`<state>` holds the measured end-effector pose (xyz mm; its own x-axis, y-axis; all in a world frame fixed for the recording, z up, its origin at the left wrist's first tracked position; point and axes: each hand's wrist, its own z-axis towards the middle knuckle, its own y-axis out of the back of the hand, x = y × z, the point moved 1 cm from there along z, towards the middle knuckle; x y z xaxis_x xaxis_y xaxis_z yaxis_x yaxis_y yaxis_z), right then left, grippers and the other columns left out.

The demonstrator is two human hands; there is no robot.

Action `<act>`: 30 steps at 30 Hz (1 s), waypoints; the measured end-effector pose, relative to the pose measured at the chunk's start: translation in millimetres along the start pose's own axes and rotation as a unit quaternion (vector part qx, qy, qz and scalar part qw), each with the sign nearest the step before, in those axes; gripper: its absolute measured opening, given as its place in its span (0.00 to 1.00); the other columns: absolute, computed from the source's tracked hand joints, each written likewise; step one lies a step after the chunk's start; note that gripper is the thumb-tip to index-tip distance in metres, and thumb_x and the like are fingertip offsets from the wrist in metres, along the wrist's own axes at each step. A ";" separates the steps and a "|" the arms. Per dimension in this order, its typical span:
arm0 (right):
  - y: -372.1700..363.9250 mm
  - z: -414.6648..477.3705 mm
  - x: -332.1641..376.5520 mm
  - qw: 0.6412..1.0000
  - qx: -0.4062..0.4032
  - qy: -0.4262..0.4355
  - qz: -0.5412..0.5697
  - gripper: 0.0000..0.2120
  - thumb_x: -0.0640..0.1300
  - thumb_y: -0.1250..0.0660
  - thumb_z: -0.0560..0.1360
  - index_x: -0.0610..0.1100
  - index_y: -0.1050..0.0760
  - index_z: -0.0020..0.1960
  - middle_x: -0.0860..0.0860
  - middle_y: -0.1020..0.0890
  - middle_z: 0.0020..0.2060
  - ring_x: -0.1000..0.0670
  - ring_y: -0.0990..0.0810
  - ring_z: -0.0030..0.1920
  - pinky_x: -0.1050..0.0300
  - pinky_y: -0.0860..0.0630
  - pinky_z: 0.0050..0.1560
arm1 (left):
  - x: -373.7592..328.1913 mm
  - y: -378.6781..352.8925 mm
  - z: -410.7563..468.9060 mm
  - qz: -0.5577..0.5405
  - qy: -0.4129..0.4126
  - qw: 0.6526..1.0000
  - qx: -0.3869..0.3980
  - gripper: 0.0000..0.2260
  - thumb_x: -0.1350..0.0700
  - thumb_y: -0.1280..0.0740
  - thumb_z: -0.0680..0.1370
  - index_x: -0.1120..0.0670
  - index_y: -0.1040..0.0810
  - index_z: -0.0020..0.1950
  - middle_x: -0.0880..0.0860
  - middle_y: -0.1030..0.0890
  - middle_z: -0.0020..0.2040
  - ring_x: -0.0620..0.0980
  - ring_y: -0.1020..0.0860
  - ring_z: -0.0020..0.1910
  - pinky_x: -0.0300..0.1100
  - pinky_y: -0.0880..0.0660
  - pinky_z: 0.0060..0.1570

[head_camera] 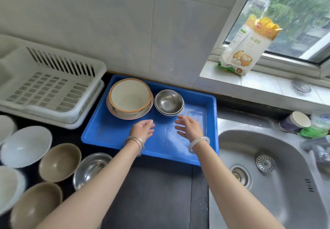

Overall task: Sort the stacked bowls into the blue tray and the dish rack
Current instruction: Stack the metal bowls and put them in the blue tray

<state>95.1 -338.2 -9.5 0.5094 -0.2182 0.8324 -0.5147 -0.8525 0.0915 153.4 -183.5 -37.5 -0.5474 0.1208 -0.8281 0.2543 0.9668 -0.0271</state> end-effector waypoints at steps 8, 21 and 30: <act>-52.5 -79.1 -45.7 0.983 0.156 -0.010 -0.092 0.09 0.44 0.41 0.78 0.48 0.23 0.44 0.51 0.19 0.39 0.52 0.22 0.35 0.63 0.27 0.36 | 44.4 93.5 -93.9 0.097 -0.024 0.991 -0.094 0.11 0.61 0.36 0.77 0.61 0.22 0.58 0.59 0.19 0.51 0.52 0.23 0.48 0.38 0.28 0.47; -149.7 -91.2 -114.8 0.943 0.202 -0.072 -0.254 0.16 0.45 0.35 0.76 0.44 0.27 0.63 0.45 0.18 0.49 0.49 0.18 0.44 0.55 0.18 0.46 | 106.5 185.0 -151.4 0.321 -0.018 0.920 -0.225 0.17 0.67 0.36 0.73 0.52 0.24 0.58 0.52 0.20 0.58 0.53 0.23 0.58 0.45 0.26 0.56; -128.3 -86.9 -119.1 0.968 0.132 -0.068 -0.201 0.13 0.36 0.36 0.75 0.43 0.24 0.59 0.44 0.17 0.49 0.51 0.16 0.38 0.61 0.18 0.37 | 104.3 187.4 -142.5 0.395 -0.008 0.902 -0.175 0.14 0.68 0.39 0.74 0.56 0.24 0.57 0.54 0.20 0.54 0.53 0.22 0.53 0.48 0.25 0.57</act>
<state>40.5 -161.5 -72.9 0.7275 0.1113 0.6770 -0.0711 -0.9692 0.2358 30.4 42.4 -49.3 -0.2931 0.8028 -0.5193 0.2904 0.5922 0.7516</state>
